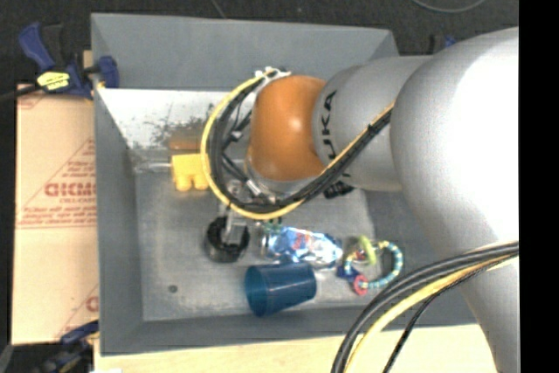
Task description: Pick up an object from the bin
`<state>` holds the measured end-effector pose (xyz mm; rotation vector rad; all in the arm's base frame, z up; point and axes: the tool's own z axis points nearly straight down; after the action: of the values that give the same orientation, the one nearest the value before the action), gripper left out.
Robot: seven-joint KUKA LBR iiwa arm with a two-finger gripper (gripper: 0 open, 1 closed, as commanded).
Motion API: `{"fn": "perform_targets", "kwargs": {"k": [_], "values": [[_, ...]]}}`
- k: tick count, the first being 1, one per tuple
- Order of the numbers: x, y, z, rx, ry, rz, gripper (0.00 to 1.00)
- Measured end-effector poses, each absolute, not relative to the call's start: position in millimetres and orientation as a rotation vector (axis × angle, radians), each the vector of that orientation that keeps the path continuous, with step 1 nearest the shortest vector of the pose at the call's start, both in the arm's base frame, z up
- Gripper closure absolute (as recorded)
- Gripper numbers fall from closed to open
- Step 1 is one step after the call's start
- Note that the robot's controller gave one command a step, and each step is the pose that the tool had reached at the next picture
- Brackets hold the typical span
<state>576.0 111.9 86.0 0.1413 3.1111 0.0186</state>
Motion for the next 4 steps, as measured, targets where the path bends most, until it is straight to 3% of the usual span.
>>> {"fn": "perform_targets", "kwargs": {"k": [1,2,3,4], "values": [[575.9,112,86,0.144,3.111,0.019,0.00],[575.9,112,86,0.145,3.111,0.019,0.00],[585.0,95,72,-0.269,3.097,0.014,0.00],[533.8,72,76,0.224,3.102,0.022,0.00]]}}
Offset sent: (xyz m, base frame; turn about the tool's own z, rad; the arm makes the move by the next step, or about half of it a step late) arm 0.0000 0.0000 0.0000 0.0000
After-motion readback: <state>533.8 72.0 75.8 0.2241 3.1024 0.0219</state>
